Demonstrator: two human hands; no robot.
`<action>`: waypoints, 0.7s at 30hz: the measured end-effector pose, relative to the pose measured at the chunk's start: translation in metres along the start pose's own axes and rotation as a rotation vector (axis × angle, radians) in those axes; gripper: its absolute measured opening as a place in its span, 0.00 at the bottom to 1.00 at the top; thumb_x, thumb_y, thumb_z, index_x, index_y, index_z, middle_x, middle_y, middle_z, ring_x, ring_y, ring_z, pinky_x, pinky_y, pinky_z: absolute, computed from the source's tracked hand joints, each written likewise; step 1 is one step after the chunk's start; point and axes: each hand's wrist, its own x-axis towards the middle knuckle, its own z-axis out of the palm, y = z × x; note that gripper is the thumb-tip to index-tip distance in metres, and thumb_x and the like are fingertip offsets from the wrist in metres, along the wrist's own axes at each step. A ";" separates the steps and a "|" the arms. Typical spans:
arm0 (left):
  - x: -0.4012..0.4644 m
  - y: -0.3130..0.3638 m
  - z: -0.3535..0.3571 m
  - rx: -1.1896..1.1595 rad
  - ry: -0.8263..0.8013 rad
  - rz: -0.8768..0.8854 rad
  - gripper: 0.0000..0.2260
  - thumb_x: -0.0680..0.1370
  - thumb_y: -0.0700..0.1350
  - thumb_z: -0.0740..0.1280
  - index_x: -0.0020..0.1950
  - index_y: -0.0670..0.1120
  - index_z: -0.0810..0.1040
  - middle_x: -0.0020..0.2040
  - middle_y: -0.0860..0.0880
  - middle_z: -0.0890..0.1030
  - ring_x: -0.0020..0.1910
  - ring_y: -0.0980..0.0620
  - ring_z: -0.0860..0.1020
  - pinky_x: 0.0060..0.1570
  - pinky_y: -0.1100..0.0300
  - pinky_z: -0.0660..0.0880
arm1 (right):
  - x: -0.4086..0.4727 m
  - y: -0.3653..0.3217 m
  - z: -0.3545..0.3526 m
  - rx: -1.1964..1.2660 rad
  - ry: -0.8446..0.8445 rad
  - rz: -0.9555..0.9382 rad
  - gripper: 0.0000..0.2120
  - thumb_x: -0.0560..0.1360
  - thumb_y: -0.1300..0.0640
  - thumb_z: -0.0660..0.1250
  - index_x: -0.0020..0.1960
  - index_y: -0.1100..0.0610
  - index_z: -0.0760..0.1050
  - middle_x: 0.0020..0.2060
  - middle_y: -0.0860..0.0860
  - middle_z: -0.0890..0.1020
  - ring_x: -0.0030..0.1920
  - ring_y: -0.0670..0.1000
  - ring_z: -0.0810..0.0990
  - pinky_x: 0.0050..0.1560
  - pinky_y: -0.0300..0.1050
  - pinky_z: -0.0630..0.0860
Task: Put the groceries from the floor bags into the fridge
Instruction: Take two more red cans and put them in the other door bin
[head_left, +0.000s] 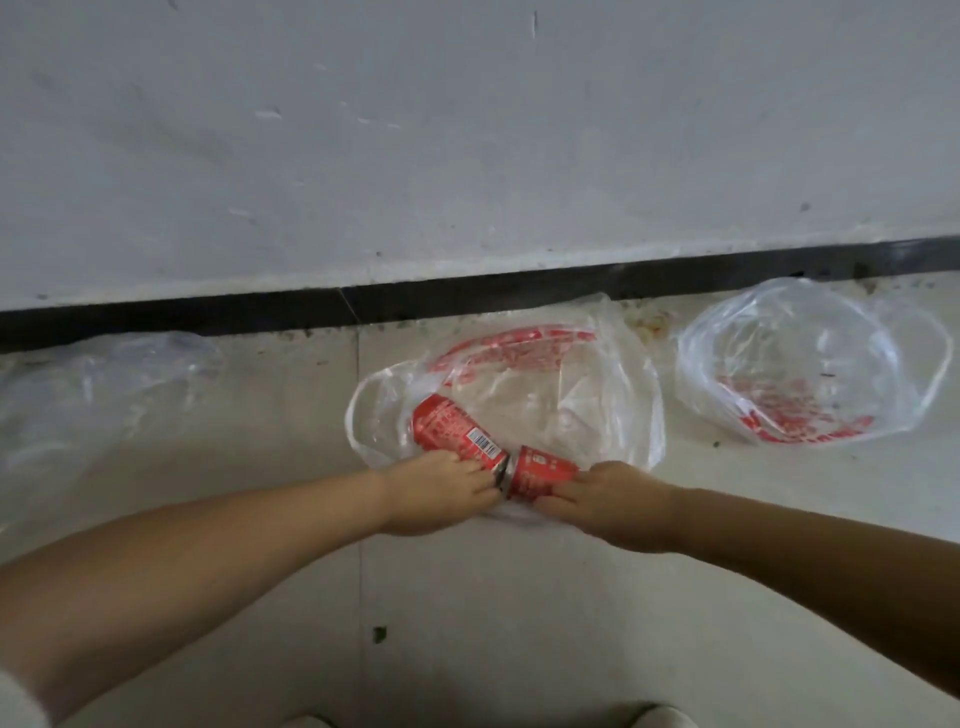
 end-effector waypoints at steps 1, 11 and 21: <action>-0.002 0.008 0.001 -0.020 -0.012 0.035 0.13 0.63 0.45 0.75 0.46 0.50 0.79 0.41 0.53 0.81 0.37 0.54 0.80 0.33 0.63 0.76 | -0.005 -0.007 0.001 0.046 -0.029 0.000 0.21 0.55 0.56 0.80 0.47 0.51 0.81 0.38 0.47 0.83 0.32 0.46 0.81 0.27 0.35 0.74; -0.054 -0.011 0.044 -0.017 0.028 0.016 0.12 0.70 0.42 0.62 0.50 0.51 0.79 0.41 0.52 0.80 0.39 0.52 0.79 0.39 0.62 0.77 | -0.051 -0.010 0.032 0.147 -0.542 0.164 0.28 0.79 0.55 0.60 0.76 0.58 0.56 0.72 0.56 0.66 0.69 0.56 0.69 0.69 0.50 0.65; -0.053 -0.050 0.011 -1.064 0.231 -1.020 0.20 0.78 0.59 0.57 0.52 0.44 0.77 0.47 0.47 0.80 0.47 0.47 0.79 0.47 0.55 0.75 | -0.037 0.059 0.006 1.269 0.043 1.130 0.13 0.80 0.53 0.58 0.54 0.57 0.79 0.51 0.56 0.83 0.52 0.53 0.82 0.60 0.50 0.75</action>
